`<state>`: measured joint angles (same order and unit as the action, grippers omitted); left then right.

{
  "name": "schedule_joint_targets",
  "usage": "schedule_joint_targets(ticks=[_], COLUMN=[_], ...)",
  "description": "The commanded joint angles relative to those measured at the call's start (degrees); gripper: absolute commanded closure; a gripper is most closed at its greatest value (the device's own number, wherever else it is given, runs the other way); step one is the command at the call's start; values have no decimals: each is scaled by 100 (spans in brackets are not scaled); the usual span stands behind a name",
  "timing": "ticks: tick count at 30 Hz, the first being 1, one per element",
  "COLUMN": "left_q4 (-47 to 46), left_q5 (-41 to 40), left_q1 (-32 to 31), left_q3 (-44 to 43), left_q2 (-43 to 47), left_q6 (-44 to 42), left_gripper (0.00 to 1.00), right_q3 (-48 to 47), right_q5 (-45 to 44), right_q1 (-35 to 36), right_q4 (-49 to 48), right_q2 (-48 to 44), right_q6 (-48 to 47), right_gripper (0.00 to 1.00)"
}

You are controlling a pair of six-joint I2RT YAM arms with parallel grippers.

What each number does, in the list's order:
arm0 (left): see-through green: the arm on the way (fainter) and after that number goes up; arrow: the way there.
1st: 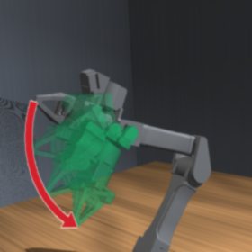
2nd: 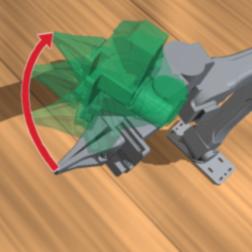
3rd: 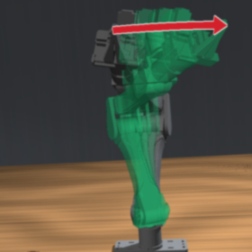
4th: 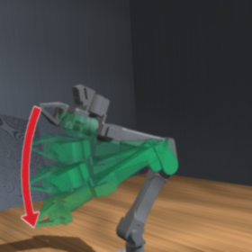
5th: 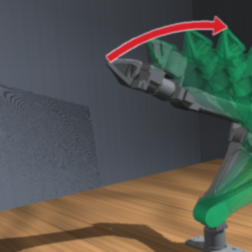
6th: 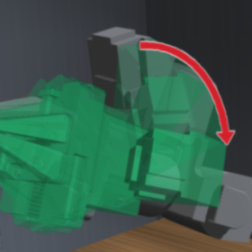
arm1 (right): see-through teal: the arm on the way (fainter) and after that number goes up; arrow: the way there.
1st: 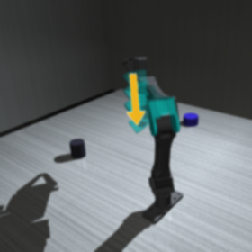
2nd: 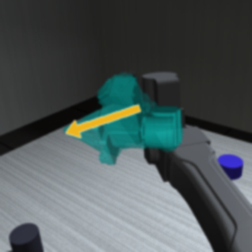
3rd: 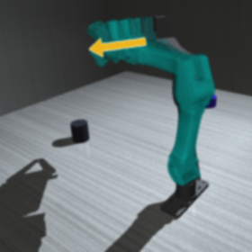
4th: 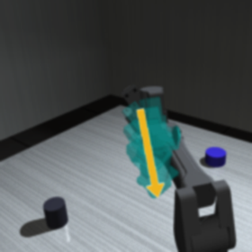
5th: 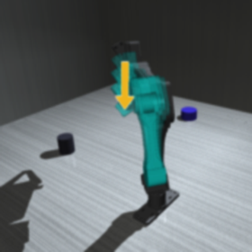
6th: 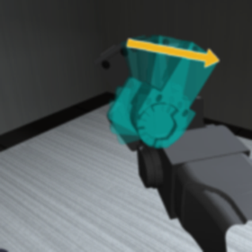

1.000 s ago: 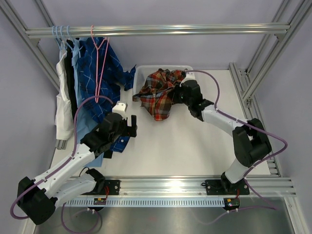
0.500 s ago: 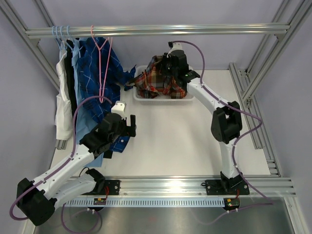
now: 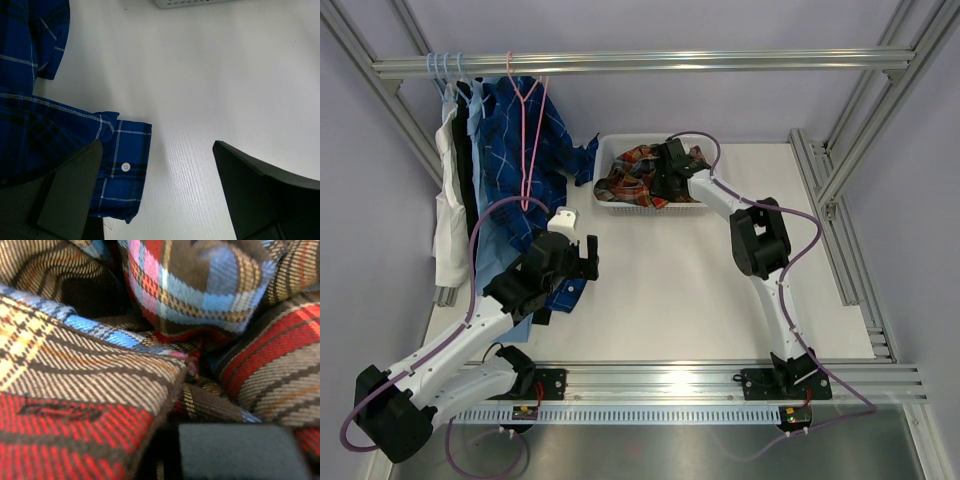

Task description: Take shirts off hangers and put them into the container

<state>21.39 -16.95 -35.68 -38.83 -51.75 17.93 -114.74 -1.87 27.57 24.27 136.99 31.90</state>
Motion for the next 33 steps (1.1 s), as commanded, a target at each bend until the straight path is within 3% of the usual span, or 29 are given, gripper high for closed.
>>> schedule_joint_targets(ticks=[1, 5, 7, 12, 19, 22, 28, 33], left_q4=[-108, -117, -126, 110, 1094, 1683, 3238, 3759], left_q5=[-98, -98, -72, 218, 850, 843, -659, -485], left_q1=[17, 17, 17, 17, 17, 17, 201, 1535], left_q3=[-19, -11, -11, -238, -1617, -2566, -5044, -6266], left_q2=[33, 77, 103, 121, 165, 69, -870, -1750], left_q6=[-27, -18, -9, 105, 430, 413, -8, 16], left_gripper=[1, 1, 1, 1, 1, 1, 1, 3], right_q3=[65, 373, 487, 1435, 3043, 3790, 4924, 5505], right_q5=[-68, 81, 125, 459, 819, 864, 925, 961], right_q1=[-50, -50, -50, -41, -33, -41, -33, -33], right_q4=[264, -1, -63, -256, -248, -204, 60, 314], right_q2=[-426, -1103, -1498, -2700, -4661, -5593, -7141, -8168], right_q6=[-139, -667, -922, -1203, -1546, -1678, -1810, -1985], right_gripper=[86, 62, 59, 34, 1, 1, 1, 1])
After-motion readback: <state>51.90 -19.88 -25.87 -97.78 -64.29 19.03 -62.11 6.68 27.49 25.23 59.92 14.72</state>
